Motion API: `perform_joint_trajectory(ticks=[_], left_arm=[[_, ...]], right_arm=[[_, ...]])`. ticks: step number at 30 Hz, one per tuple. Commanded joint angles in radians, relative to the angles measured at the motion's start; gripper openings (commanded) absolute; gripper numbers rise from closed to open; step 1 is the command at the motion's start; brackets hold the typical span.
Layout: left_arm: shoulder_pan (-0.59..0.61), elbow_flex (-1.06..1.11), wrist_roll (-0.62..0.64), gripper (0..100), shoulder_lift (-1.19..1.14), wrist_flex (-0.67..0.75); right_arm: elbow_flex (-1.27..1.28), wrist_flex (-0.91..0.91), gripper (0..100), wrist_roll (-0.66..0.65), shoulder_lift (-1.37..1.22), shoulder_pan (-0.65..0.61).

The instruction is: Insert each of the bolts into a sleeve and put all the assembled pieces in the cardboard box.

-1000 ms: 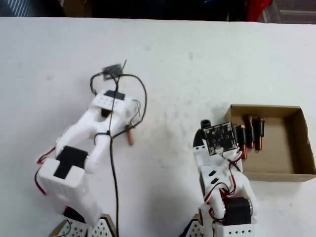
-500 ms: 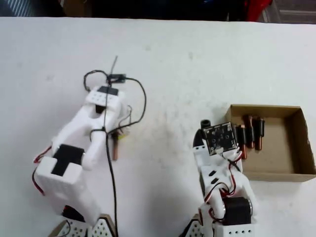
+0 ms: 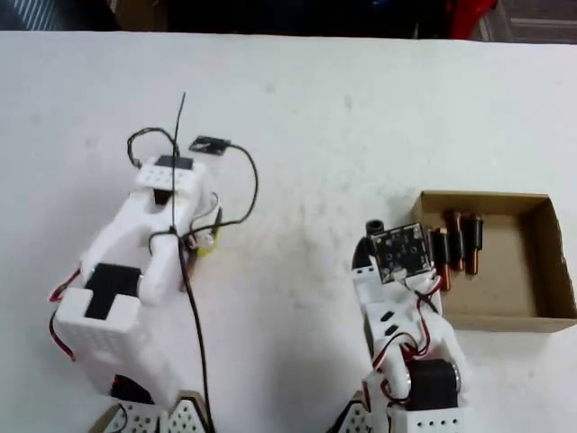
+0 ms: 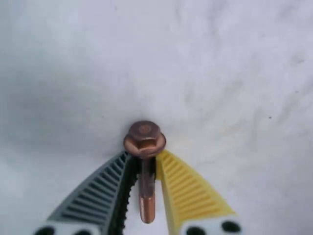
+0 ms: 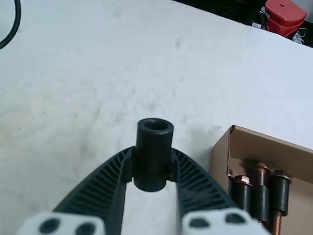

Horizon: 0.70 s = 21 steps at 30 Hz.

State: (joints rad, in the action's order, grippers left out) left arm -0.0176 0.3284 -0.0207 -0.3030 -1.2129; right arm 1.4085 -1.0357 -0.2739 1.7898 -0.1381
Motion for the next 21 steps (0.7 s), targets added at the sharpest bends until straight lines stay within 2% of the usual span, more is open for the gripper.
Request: perform_joint_trajectory(ticks=[1, 4, 10, 21], left_arm=[[0.025, 0.009, -0.011, 3, 0.002, -0.005], [0.025, 0.009, -0.011, 4, 0.004, -0.005], [0.028, 0.009, -0.005, 16, 0.004, -0.005], [0.028, 0.009, -0.005, 5, 0.005, 0.038]], right_arm=[[-0.009, 0.025, 2.1, -0.002, 0.013, 0.01], [-0.008, 0.025, 2.1, -0.002, 0.013, 0.01], [-0.008, 0.025, 2.1, -0.002, 0.013, 0.01], [-0.008, 0.025, 2.1, -0.002, 0.013, 0.008]])
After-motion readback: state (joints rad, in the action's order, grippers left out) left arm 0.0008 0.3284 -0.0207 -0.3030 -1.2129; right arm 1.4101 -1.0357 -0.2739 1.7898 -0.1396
